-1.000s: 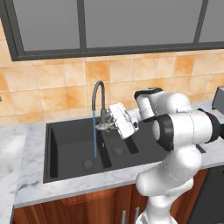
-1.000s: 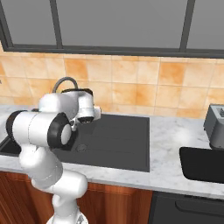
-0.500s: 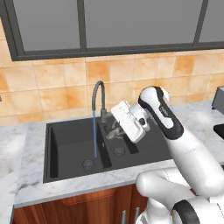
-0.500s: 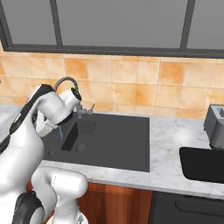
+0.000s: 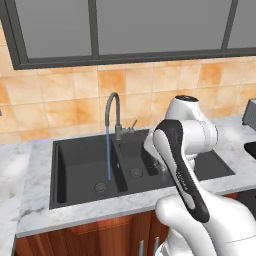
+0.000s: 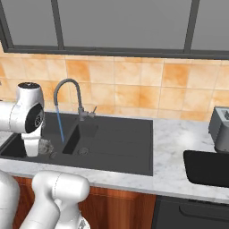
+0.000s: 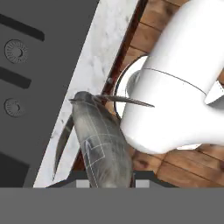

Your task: Take the fish out of the fridge, briefly rinse it in the sink, and place it on the tray next to the sink.

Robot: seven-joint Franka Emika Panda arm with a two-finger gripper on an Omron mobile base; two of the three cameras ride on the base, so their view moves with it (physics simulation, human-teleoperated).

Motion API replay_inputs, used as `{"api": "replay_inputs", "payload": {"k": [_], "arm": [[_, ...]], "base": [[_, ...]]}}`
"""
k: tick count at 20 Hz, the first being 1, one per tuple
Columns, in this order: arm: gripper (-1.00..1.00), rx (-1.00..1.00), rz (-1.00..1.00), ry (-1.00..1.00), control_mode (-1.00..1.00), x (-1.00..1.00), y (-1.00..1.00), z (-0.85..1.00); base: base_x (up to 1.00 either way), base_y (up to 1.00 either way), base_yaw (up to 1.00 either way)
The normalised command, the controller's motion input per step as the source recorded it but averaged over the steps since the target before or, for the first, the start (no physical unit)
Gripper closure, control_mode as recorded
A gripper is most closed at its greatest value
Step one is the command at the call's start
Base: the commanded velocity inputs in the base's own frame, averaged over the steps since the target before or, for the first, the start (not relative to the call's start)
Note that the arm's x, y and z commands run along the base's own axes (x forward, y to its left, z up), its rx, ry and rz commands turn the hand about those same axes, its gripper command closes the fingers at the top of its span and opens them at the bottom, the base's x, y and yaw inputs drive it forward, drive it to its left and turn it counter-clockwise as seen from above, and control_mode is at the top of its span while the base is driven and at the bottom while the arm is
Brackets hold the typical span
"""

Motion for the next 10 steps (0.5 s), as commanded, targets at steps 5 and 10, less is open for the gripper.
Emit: {"api": "replay_inputs", "payload": {"k": [5,10], "arm": [[1.00,-0.38,0.00,-0.12,-1.00,-0.14,-0.06,0.18],[1.00,0.06,0.01,0.02,-1.00,-0.01,-0.63,0.07]], "base": [[0.00,0.00,0.00],[0.00,0.00,0.00]]}}
